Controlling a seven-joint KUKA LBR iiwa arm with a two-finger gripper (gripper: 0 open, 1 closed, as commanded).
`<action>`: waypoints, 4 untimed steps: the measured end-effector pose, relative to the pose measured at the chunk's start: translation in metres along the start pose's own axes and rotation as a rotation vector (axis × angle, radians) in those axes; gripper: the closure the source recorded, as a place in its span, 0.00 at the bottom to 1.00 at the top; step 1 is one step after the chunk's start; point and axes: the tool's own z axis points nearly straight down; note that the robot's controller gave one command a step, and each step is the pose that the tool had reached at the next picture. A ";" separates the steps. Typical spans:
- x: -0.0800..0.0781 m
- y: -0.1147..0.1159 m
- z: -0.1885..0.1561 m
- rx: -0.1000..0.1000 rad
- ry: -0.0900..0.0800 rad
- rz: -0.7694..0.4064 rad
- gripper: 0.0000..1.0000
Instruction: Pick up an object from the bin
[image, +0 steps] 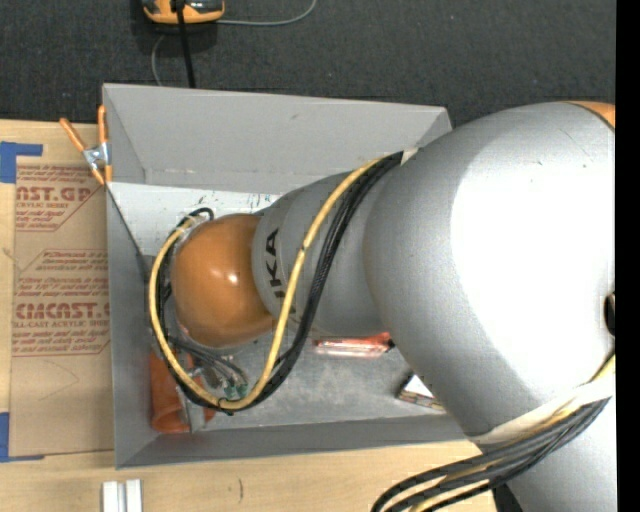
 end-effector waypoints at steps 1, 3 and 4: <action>-0.002 0.001 -0.003 -0.003 -0.001 0.001 0.00; -0.006 0.008 -0.008 -0.013 -0.018 -0.003 1.00; -0.007 0.008 -0.095 -0.011 -0.012 -0.003 1.00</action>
Offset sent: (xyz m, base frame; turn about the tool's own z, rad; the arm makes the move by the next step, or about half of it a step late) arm 0.0000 0.0000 0.0000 0.0000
